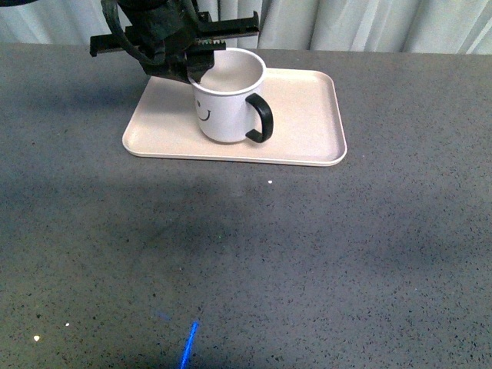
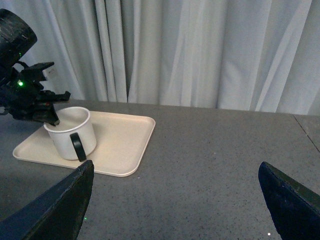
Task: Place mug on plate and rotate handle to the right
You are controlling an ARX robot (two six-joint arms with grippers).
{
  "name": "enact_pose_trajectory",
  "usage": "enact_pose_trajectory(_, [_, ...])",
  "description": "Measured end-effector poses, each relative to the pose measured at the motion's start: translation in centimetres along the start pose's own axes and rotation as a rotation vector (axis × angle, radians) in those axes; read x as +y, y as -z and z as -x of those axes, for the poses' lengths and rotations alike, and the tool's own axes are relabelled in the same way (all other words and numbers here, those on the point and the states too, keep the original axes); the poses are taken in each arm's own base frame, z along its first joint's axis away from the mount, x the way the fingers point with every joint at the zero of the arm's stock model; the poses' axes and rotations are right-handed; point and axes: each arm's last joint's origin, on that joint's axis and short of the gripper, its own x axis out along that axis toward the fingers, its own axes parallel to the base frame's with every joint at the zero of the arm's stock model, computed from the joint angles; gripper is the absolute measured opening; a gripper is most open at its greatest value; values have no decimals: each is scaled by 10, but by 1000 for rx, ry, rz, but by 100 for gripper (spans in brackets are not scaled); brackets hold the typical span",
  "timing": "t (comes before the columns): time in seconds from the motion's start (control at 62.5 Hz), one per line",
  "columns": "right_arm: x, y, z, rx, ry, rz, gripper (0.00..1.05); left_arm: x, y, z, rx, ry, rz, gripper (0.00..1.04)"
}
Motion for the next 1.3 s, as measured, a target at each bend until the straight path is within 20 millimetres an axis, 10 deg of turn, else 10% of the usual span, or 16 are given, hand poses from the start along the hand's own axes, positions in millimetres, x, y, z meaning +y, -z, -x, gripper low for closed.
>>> enact_pose_trajectory(0.304, [0,0,0,0,0,0,96,-5,4,-4,15,11,-9,6])
enact_pose_trajectory(0.688, [0,0,0,0,0,0,96,-3,1,7,-44,54,-23,65])
enact_pose_trajectory(0.896, [0,0,0,0,0,0,96,16,-6,67,-233,143,-15,97])
enact_pose_trajectory(1.056, [0,0,0,0,0,0,96,37,-2,113,-658,18,-51,83])
enact_pose_trajectory(1.297, [0,0,0,0,0,0,96,93,70,139,-996,-104,-103,40])
